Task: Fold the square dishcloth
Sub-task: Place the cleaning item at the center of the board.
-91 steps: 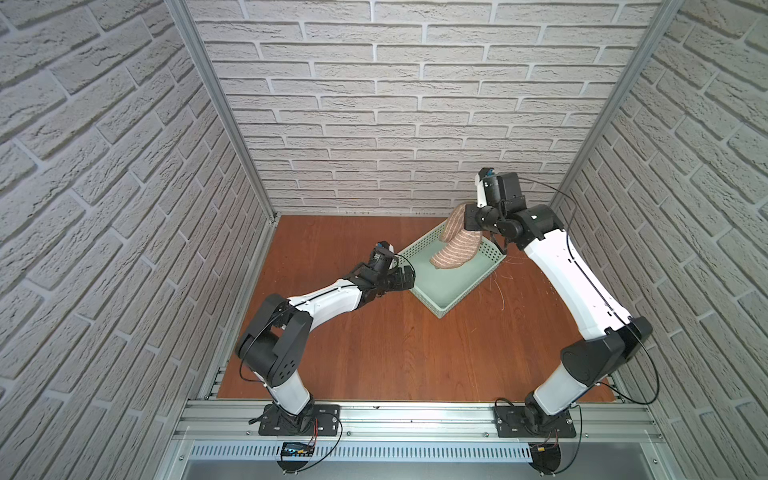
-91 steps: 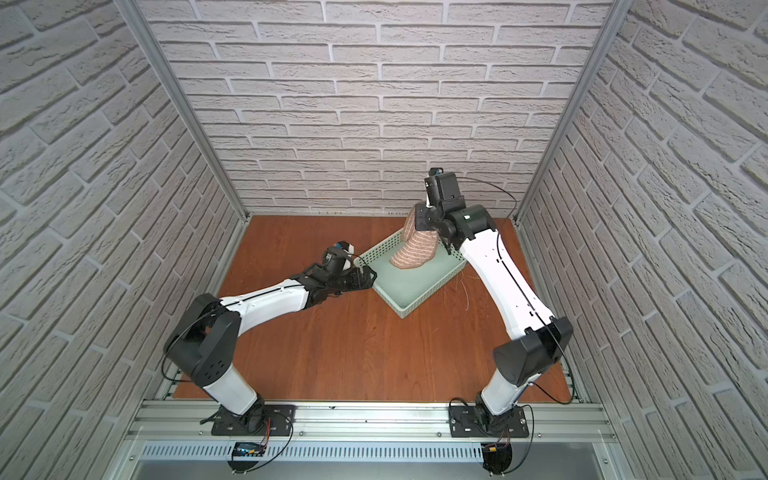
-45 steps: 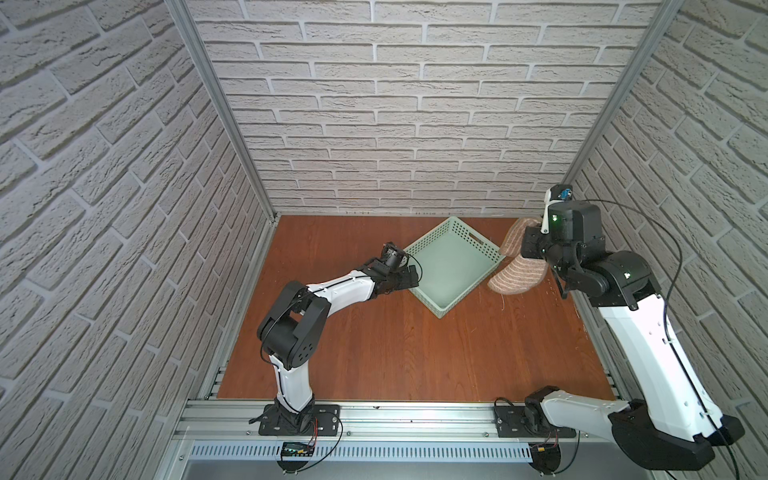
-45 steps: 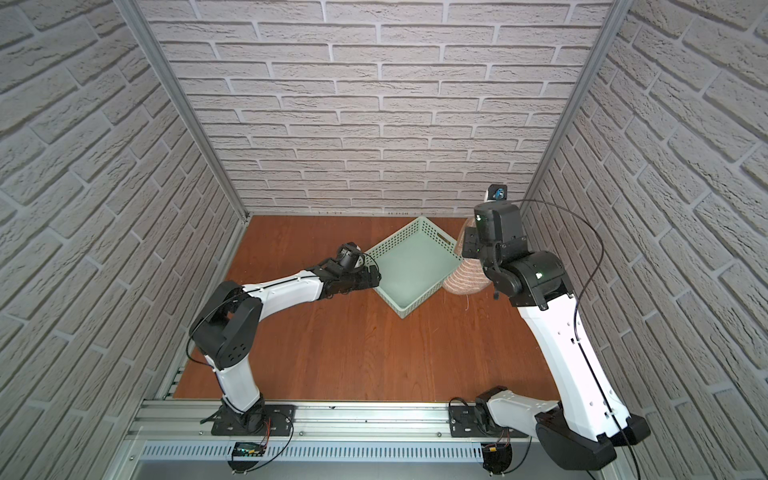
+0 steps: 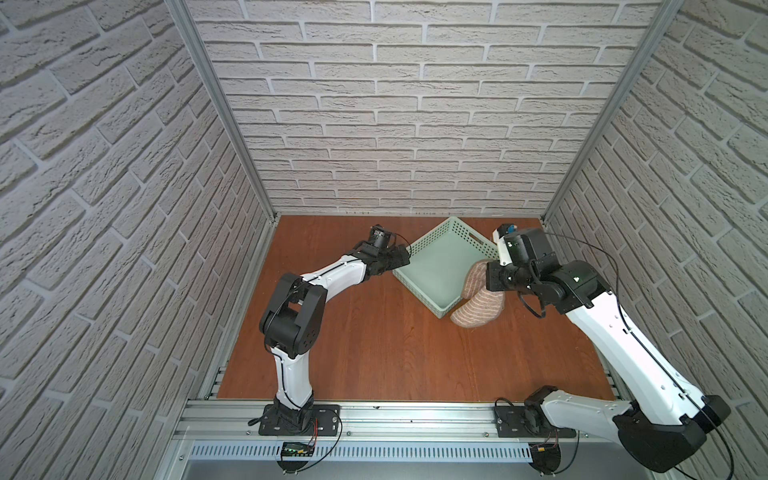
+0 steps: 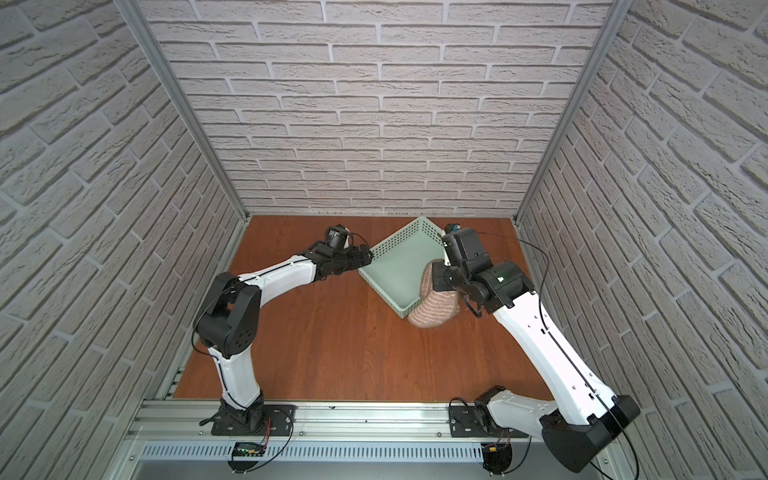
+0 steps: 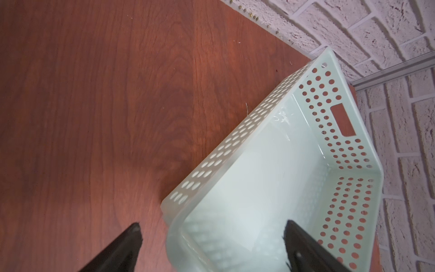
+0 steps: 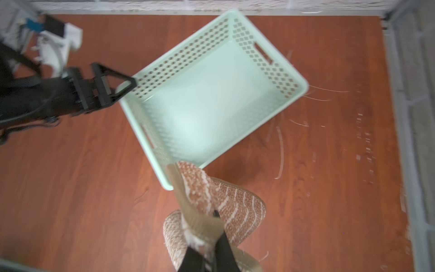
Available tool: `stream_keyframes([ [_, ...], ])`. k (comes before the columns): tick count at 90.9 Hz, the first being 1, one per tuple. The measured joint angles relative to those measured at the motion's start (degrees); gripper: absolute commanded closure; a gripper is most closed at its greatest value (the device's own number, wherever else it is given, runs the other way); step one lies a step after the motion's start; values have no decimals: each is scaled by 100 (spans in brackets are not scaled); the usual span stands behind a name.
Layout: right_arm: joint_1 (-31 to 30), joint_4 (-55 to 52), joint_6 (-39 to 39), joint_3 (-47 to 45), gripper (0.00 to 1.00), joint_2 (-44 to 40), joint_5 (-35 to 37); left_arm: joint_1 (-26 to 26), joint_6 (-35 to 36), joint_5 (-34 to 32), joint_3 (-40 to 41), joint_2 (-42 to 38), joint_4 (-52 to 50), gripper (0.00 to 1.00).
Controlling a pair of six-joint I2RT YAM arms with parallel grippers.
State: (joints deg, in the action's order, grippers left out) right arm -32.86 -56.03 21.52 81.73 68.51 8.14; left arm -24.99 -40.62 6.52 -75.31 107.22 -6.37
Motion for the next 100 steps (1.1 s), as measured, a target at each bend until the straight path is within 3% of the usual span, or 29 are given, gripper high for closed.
stream_keyframes([
  [27,-1373,339,2,1300,97,535,-745,710,-264,-398,684,-2015,-538,2],
  [53,-2328,874,219,2741,97,2492,-1307,2050,-811,-1034,1191,-3661,-1897,2],
  [71,-2409,820,439,3696,97,3969,-1276,2717,-942,-1095,1843,-4538,-2492,2],
  [100,-1434,354,579,4111,96,5462,-291,2708,-686,-468,2011,-4454,-2529,2],
])
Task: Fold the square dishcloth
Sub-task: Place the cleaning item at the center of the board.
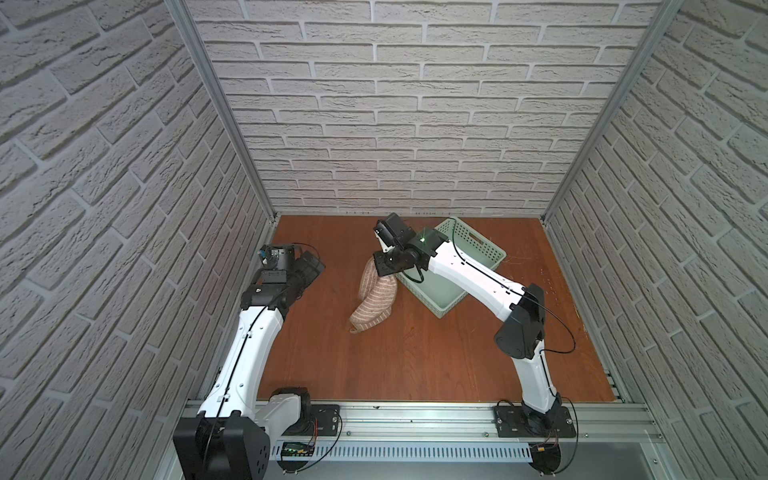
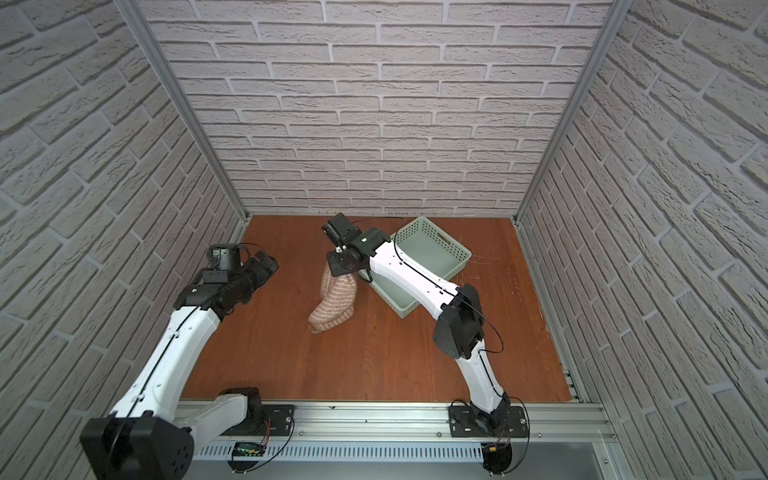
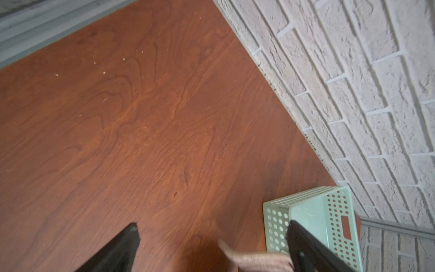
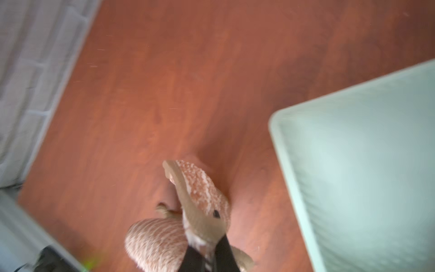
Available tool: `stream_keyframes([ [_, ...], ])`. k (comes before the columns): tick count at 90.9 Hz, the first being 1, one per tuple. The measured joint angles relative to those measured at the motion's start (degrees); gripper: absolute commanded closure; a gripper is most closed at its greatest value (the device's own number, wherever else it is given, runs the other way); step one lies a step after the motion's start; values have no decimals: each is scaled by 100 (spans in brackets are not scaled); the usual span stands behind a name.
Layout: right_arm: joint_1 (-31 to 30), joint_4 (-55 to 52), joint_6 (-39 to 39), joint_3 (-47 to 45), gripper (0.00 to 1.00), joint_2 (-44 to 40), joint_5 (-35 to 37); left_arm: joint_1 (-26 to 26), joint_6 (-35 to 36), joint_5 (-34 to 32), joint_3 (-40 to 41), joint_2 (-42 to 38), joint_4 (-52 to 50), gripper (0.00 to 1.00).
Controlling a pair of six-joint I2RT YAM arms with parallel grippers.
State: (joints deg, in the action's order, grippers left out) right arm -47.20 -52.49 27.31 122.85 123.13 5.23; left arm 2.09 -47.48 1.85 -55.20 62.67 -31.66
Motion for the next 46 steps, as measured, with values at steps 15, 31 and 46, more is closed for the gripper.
stream_keyframes([
  [15,514,-20,66,-798,82,83,374,-560,111,-2,258,181,-50,2],
  [31,522,59,48,-1674,63,-452,581,-1403,66,-136,636,291,-101,12],
  [46,319,225,35,-2245,52,-1484,645,-1547,-184,-98,1427,319,-66,23],
])
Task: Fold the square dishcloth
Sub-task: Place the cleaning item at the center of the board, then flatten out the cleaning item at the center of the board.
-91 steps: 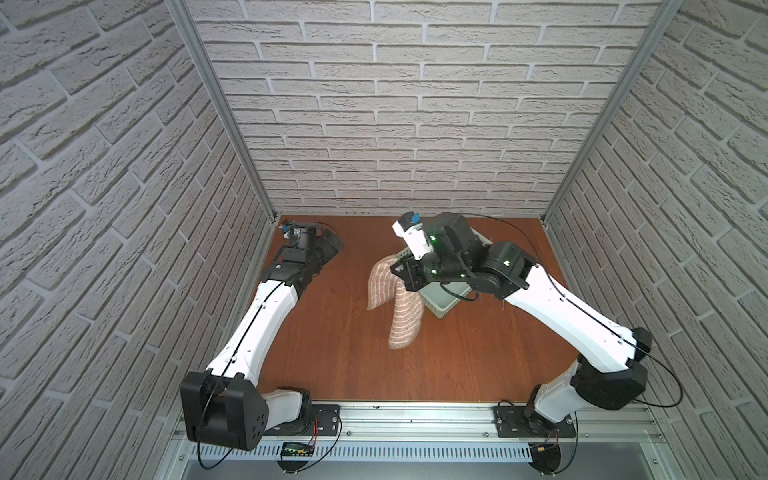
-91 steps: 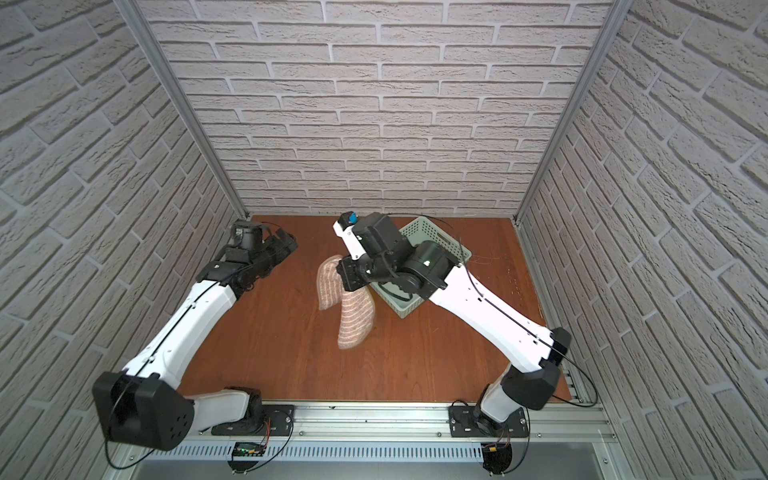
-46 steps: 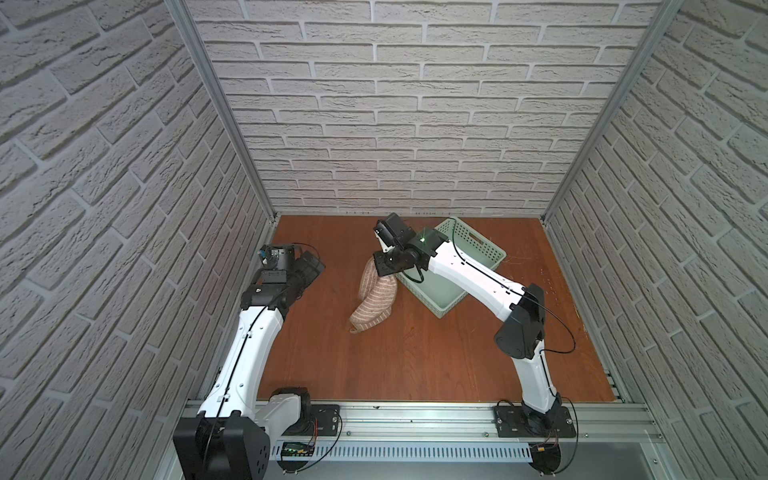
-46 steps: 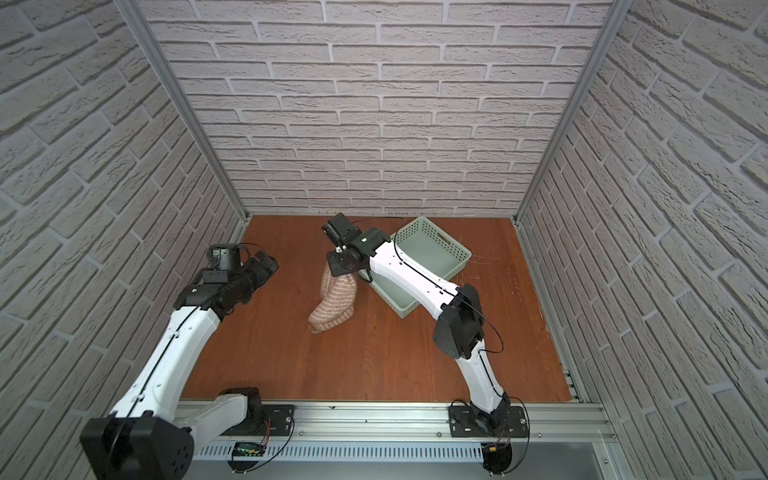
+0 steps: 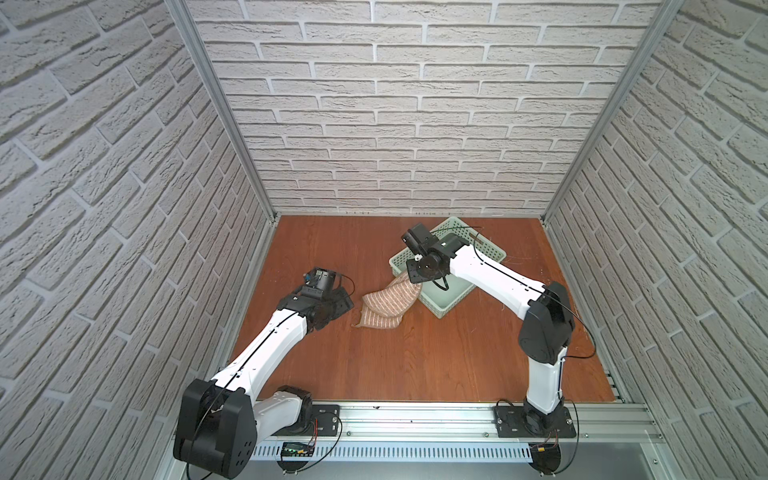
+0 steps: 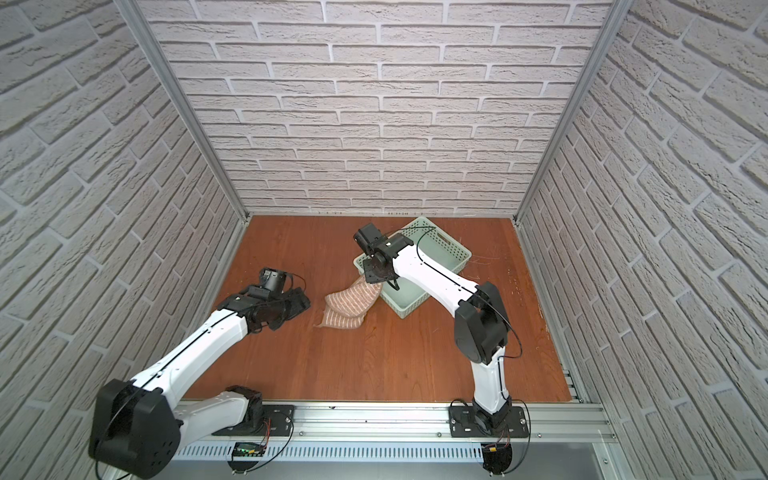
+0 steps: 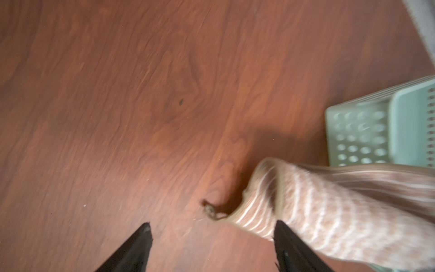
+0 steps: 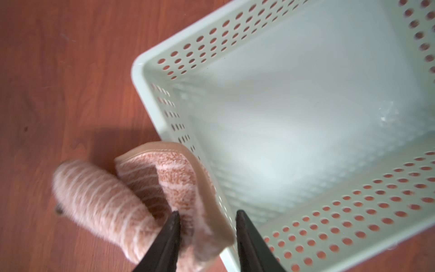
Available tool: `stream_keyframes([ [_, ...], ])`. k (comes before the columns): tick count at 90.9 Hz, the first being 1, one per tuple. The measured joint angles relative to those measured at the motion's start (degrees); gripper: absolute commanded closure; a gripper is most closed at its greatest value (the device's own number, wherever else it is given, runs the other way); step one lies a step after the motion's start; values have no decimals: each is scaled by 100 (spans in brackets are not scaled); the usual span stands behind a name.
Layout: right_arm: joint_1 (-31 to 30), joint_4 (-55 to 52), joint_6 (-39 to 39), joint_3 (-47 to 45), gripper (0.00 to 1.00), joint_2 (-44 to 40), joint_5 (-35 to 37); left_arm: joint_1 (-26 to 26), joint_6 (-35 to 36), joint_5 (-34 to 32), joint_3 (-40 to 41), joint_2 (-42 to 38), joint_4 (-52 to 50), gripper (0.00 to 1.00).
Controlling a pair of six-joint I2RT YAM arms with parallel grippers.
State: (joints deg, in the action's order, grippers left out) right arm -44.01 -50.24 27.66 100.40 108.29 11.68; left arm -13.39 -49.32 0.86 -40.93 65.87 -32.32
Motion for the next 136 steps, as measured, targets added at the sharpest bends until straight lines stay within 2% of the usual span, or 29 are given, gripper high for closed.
stream_keyframes([
  [13,-286,177,17,-356,51,-595,120,-116,-131,149,446,-4,120,23],
  [28,-566,323,138,-802,50,-673,144,-361,-129,278,625,33,503,23],
  [47,-649,446,308,-1010,51,-673,70,-531,-15,236,629,726,960,23],
  [58,-686,619,396,-1080,51,-671,-17,-542,31,188,573,1038,1139,28],
  [68,-782,695,415,-1095,52,-643,-98,-544,26,203,483,1292,1464,39],
  [87,-1034,831,581,-1274,51,-601,-146,-544,-59,249,389,1683,2002,76],
  [96,-1110,907,732,-1591,50,-603,-155,-544,-94,269,404,1707,2011,85],
  [102,-1150,968,863,-1845,48,-621,-153,-544,-103,284,420,1696,1987,80],
  [110,-1200,1084,1056,-2227,47,-730,-160,-546,-142,361,442,1613,1965,54],
  [115,-1228,1172,1176,-2428,45,-822,-155,-546,-131,393,452,1508,1875,45],
  [123,-1261,1366,1357,-2728,43,-990,-146,-555,-164,431,527,1318,1696,40],
  [136,-1268,1784,1565,-2951,42,-1045,-90,-570,-195,435,695,1012,1434,39],
])
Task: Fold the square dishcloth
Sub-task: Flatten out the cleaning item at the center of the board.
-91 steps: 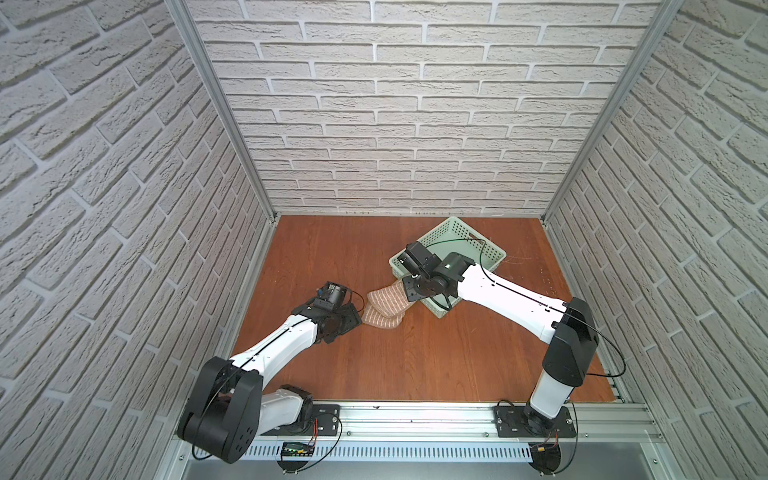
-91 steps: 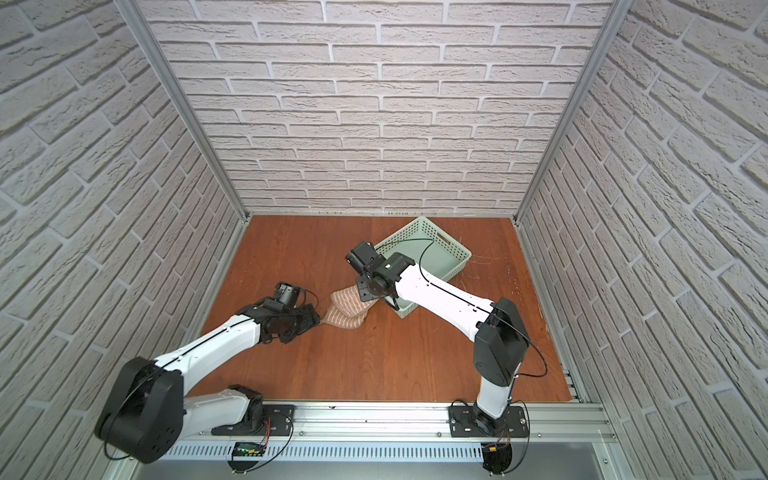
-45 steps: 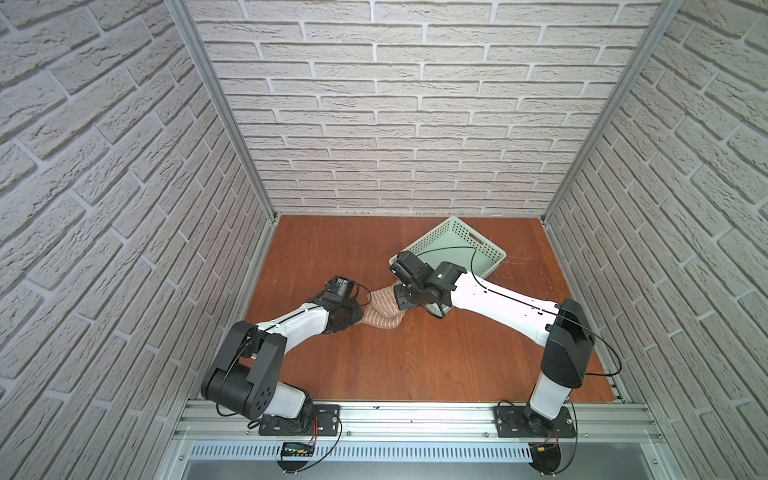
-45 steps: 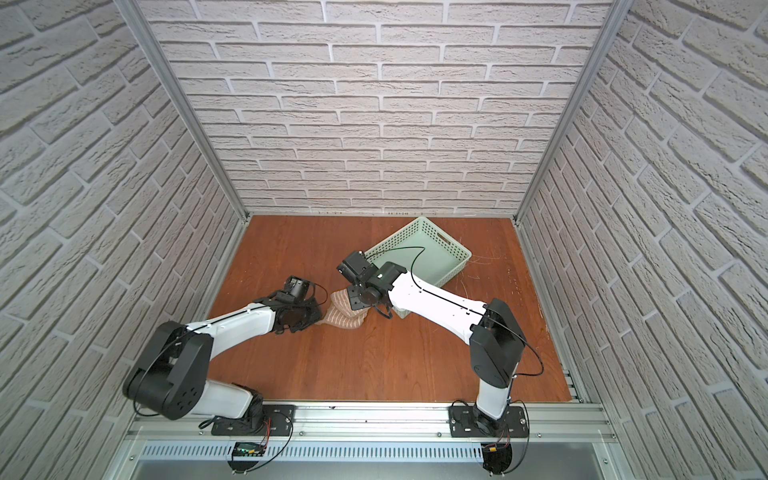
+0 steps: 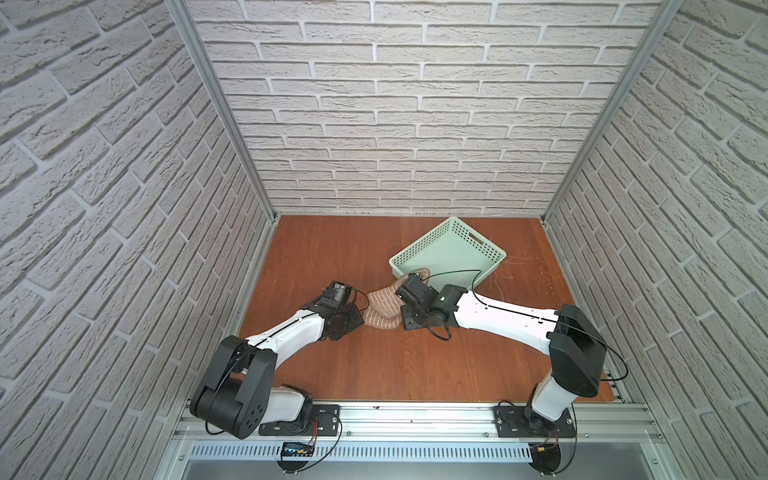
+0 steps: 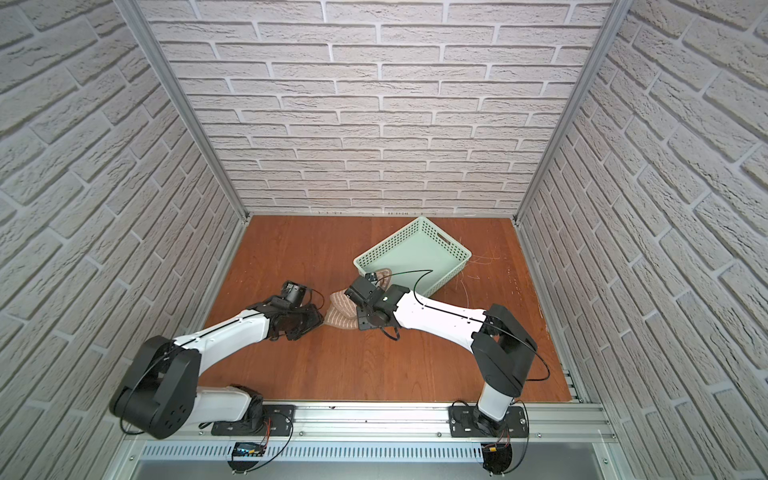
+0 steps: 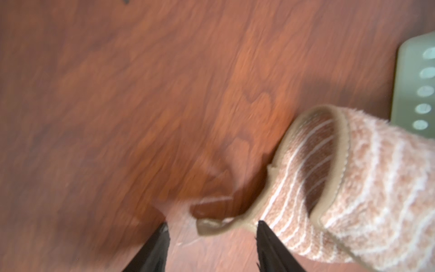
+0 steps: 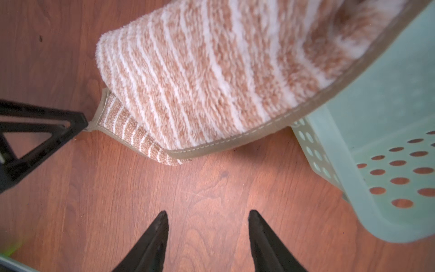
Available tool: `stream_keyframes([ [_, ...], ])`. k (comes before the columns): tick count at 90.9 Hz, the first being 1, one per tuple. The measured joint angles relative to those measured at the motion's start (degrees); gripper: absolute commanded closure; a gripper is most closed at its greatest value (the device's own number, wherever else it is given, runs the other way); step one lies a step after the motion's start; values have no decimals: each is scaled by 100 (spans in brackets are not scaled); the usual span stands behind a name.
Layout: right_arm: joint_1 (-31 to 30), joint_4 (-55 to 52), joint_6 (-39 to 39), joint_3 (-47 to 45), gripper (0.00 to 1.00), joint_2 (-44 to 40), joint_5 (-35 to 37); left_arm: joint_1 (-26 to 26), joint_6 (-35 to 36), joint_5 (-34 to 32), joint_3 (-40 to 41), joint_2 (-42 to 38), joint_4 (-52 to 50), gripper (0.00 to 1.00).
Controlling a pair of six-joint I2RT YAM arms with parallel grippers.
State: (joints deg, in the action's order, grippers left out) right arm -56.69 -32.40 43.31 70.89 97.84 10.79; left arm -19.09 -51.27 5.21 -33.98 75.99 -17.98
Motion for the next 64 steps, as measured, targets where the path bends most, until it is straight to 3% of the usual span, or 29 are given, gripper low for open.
stream_keyframes([
  [20,0,597,173,-28,42,92,136,0,-79,22,162,-164,-9,49],
  [45,0,977,391,-28,39,437,173,0,-122,85,140,83,297,75],
  [58,0,1099,455,-28,47,522,201,0,-140,98,136,177,369,100],
  [64,0,1182,422,-26,60,570,247,2,-109,68,136,192,367,100],
])
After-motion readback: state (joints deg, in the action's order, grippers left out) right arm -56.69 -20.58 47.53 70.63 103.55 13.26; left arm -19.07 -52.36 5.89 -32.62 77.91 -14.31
